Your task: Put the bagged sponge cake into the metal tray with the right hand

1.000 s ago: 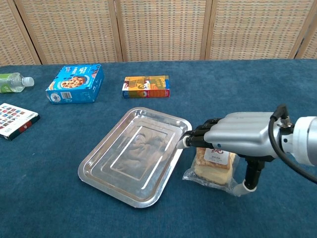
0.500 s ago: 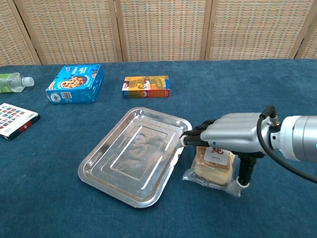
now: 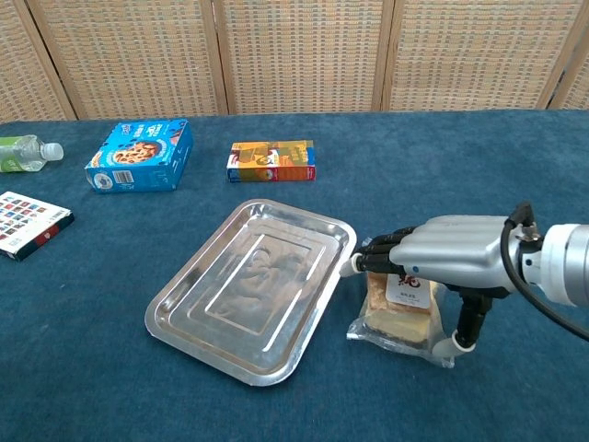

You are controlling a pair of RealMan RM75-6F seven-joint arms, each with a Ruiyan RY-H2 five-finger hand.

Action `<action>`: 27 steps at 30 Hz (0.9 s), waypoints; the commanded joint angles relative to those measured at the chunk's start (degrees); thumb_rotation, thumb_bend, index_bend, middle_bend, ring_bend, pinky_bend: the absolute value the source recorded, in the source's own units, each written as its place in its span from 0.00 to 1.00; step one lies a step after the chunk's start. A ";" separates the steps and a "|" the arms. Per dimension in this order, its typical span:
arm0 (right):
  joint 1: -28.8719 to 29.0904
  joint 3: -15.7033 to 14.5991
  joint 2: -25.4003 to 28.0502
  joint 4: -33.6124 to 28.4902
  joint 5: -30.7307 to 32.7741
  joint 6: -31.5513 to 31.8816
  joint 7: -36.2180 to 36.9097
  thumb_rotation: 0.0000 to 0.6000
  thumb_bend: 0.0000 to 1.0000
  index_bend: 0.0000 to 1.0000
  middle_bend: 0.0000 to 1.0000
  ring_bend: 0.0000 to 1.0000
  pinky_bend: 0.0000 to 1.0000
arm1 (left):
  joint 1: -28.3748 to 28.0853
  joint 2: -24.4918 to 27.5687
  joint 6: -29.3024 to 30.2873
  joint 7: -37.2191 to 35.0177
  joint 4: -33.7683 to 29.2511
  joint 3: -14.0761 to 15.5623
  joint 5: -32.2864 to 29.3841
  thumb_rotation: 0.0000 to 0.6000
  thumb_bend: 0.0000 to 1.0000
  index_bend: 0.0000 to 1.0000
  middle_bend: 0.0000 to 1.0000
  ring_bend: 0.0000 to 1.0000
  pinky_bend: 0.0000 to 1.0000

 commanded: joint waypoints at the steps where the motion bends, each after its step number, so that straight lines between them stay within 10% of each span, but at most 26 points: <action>1: -0.74 -0.61 -0.62 1.14 -1.44 0.80 1.35 1.00 0.22 0.10 0.09 0.01 0.13 | 0.02 -0.01 0.03 0.04 0.00 0.02 -0.01 1.00 0.42 0.00 0.00 0.00 0.00; 9: -1.91 -1.91 -1.61 3.04 -5.02 2.34 2.91 1.00 0.22 0.37 0.35 0.24 0.38 | 0.04 -0.03 0.30 0.24 -0.15 0.15 0.29 1.00 0.42 0.00 0.00 0.00 0.00; 27: 0.23 1.14 0.75 -2.31 -2.42 2.80 -4.69 1.00 0.22 0.42 0.41 0.30 0.44 | 0.29 0.52 0.92 -0.88 -0.45 0.13 0.76 1.00 0.42 0.00 0.00 0.00 0.00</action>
